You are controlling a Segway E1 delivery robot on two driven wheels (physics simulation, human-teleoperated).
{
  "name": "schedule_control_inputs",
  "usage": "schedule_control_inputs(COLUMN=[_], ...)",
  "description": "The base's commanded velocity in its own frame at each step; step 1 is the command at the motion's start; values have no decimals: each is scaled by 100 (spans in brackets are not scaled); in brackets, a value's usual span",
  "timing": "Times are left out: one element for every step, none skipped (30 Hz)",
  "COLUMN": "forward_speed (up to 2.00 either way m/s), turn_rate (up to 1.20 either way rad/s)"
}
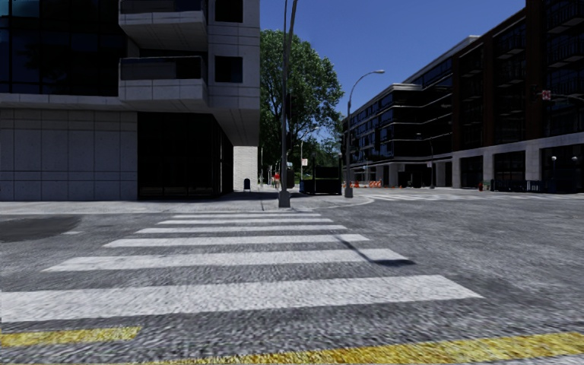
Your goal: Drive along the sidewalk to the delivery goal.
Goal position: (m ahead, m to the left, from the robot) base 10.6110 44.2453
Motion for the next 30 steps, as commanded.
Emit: schedule_control_inputs(forward_speed=[200, 200, 200, 200, 200, 200, 200, 200, 200, 200, 200, 200, 200, 200, 200, 200, 200, 200, 200, 200, 200, 200, 200, 200, 200, 200, 200, 200, 200, 200], turn_rate=[0, 0, 0, 0, 0, 0, 0, 0, 0, 0, 0, 0, 0, 0, 0, 0, 0, 0, 0, 0, 0, 0, 0, 0, 0, 0, 0, 0, 0, 0])
